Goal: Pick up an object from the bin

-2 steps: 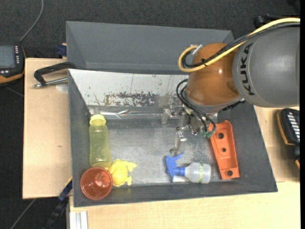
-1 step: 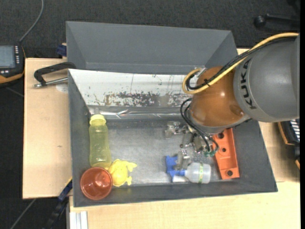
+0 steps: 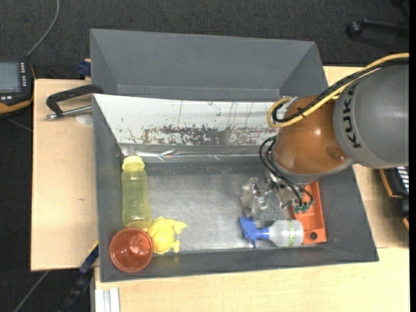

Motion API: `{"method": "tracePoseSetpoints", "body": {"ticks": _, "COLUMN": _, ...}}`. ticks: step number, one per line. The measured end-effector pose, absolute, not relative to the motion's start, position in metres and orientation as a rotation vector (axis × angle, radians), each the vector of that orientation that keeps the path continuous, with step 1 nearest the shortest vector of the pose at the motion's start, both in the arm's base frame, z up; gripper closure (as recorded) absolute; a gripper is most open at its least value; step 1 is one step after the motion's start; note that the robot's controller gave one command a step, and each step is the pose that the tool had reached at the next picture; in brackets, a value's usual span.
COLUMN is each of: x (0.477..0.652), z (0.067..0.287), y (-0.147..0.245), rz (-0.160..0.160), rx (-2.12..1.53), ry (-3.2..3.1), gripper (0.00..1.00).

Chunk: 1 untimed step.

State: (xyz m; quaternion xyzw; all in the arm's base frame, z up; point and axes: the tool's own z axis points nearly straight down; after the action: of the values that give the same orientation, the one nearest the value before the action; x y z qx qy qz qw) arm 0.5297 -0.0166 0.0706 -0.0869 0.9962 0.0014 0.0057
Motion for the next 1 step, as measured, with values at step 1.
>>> {"method": "tracePoseSetpoints", "body": {"ticks": 1, "x": 0.5297, "z": 0.0708, "y": -0.0147, "rz": 0.008, "rx": -0.275, "ry": 3.118, "gripper": 1.0}}
